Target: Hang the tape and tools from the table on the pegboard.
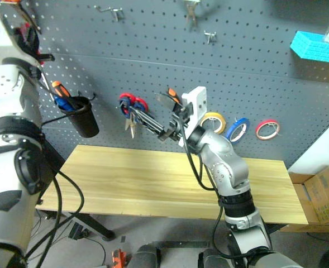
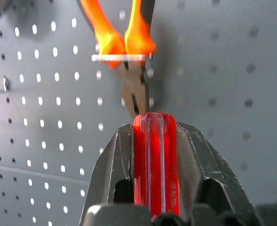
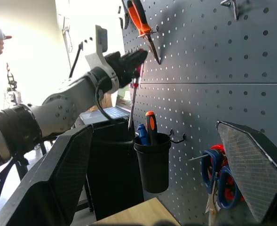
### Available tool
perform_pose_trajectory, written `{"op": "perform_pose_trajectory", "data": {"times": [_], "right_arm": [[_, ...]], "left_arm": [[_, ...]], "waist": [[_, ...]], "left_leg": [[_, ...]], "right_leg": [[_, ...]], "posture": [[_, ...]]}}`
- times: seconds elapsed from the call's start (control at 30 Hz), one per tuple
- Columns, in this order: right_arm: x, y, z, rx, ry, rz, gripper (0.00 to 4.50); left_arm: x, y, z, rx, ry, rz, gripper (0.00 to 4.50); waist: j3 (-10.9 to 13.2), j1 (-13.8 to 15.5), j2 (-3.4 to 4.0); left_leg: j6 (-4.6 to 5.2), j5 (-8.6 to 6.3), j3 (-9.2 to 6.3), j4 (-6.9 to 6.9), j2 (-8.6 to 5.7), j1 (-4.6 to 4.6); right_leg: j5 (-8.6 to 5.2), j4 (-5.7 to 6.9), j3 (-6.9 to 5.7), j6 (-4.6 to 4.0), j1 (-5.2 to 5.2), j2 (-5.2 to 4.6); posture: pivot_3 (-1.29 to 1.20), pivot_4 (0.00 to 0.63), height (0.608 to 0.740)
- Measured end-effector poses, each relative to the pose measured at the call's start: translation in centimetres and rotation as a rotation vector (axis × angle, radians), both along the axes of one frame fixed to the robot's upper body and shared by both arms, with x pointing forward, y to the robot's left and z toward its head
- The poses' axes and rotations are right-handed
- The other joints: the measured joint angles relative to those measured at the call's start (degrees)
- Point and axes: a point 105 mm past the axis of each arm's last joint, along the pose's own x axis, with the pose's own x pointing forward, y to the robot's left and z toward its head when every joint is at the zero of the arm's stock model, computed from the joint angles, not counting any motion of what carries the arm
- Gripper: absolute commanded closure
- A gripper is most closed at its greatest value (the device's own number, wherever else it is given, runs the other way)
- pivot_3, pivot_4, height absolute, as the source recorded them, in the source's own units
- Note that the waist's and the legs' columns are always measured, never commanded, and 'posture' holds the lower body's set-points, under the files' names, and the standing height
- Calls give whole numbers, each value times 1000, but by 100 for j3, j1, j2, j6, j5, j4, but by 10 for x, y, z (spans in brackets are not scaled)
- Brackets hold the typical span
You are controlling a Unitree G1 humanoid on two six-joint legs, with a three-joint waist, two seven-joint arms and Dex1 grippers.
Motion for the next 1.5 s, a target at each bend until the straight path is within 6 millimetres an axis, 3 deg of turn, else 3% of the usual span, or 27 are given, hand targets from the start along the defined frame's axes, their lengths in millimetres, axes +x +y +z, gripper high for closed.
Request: {"op": "perform_pose_trajectory", "data": {"times": [0.27,0.43,0.6,0.77,0.87,1.03,1.5], "right_arm": [[0,-1,-2,0,5,-4,0],[1,-1,-2,-1,5,-5,0],[1,-1,-2,-4,4,-9,0],[1,-1,-2,-4,4,-10,0],[2,-2,-4,-5,11,-16,0],[3,-7,-11,-8,33,-37,0],[0,-14,-15,-17,48,-62,0]], "left_arm": [[1,7,-34,-2,63,14,3629],[-3,4,-18,-3,-16,-5,3629],[-7,-5,12,12,-114,-25,3629],[-7,-10,14,24,-141,-35,3629],[-7,-12,6,34,-143,-39,3629],[-1,-16,-29,20,-86,-65,3629],[-1,-20,-39,-5,-94,-79,3629]], "waist": [[-1,13,-2],[-2,13,-3],[-2,11,-3],[-2,6,-3],[-2,5,-2],[-2,2,-1],[31,-14,46]], "left_leg": [[0,0,0,1,1,-1],[0,0,1,1,1,-1],[0,0,2,1,1,2],[0,0,2,1,2,5],[1,0,4,1,2,7],[1,1,4,4,2,7],[3,2,3,3,3,17]], "right_leg": [[0,0,0,0,0,0],[0,0,0,0,0,0],[0,0,2,0,3,0],[0,2,2,0,4,1],[0,1,4,0,7,1],[0,2,4,-1,7,1],[-2,1,7,0,17,2]], "posture": [[182,19,740],[181,17,740],[177,19,740],[172,24,740],[170,29,740],[166,45,740],[141,114,740]]}}
